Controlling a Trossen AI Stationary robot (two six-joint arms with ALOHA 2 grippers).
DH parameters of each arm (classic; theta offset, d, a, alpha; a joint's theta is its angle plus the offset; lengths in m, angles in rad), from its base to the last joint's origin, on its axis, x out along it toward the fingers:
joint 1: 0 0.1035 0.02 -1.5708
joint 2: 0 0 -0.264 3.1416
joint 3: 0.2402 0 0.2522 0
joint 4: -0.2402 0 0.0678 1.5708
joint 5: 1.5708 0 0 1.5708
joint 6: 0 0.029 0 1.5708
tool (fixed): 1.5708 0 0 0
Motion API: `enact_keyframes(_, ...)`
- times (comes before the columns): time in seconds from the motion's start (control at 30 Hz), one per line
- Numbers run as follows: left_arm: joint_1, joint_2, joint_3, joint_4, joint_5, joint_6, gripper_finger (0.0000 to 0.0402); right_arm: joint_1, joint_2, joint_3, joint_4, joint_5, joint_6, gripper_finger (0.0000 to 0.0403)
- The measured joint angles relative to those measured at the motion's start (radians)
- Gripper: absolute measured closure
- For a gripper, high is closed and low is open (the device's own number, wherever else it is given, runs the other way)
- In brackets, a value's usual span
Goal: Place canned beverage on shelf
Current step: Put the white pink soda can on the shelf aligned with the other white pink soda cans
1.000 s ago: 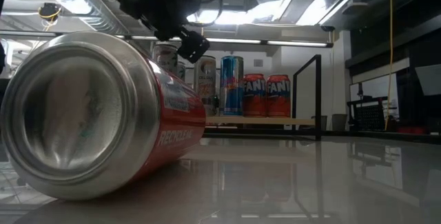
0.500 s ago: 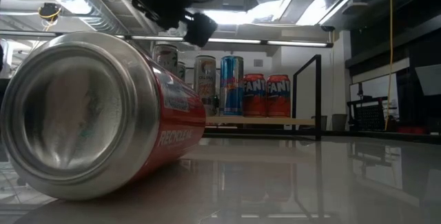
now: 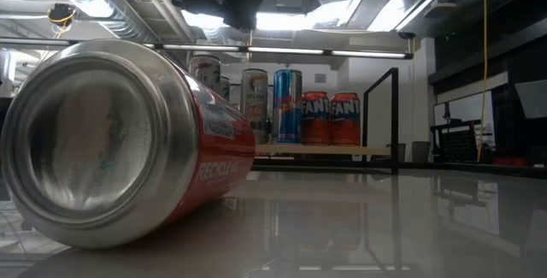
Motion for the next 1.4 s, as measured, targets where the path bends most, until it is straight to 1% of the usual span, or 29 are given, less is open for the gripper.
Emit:
enact_keyframes(0.17,-0.036,0.000,0.000,-0.010,0.016,-0.056,0.0082,0.000,0.000,0.000,0.000,0.000,0.000,0.0256)
enact_keyframes(0.27,-0.041,0.000,0.000,-0.061,0.055,-0.105,0.0082,0.000,0.000,0.000,-0.001,0.000,0.001,0.0256)
enact_keyframes(0.33,-0.036,0.000,0.000,-0.140,0.109,-0.174,0.0082,0.000,0.000,0.000,-0.001,0.000,0.001,0.0256)
enact_keyframes(0.43,-0.007,0.000,0.000,-0.304,0.264,-0.342,0.0082,0.000,0.000,0.000,-0.001,0.000,0.001,0.0256)
enact_keyframes(0.5,0.020,0.000,0.000,-0.406,0.342,-0.448,0.0082,0.000,0.000,0.000,-0.001,0.000,0.001,0.0256)
enact_keyframes(0.63,0.075,0.000,0.000,-0.575,0.409,-0.580,0.0082,0.000,0.000,0.000,-0.001,0.000,0.001,0.0256)
enact_keyframes(0.77,0.133,0.000,0.000,-0.679,0.458,-0.666,0.0082,0.000,0.000,0.000,-0.001,0.000,0.001,0.0256)
enact_keyframes(0.87,0.173,0.000,0.000,-0.709,0.480,-0.689,0.0082,0.000,0.000,0.000,-0.001,0.000,0.001,0.0256)
enact_keyframes(1.0,0.219,0.000,0.000,-0.710,0.484,-0.689,0.0082,0.000,0.000,0.000,-0.001,0.000,0.001,0.0256)
enact_keyframes(1.17,0.268,0.000,0.000,-0.709,0.521,-0.688,0.0082,0.000,0.000,0.000,-0.001,0.000,0.001,0.0256)
enact_keyframes(1.4,0.288,0.000,0.000,-0.709,0.525,-0.689,0.0082,0.000,0.000,0.000,-0.001,0.000,0.001,0.0256)
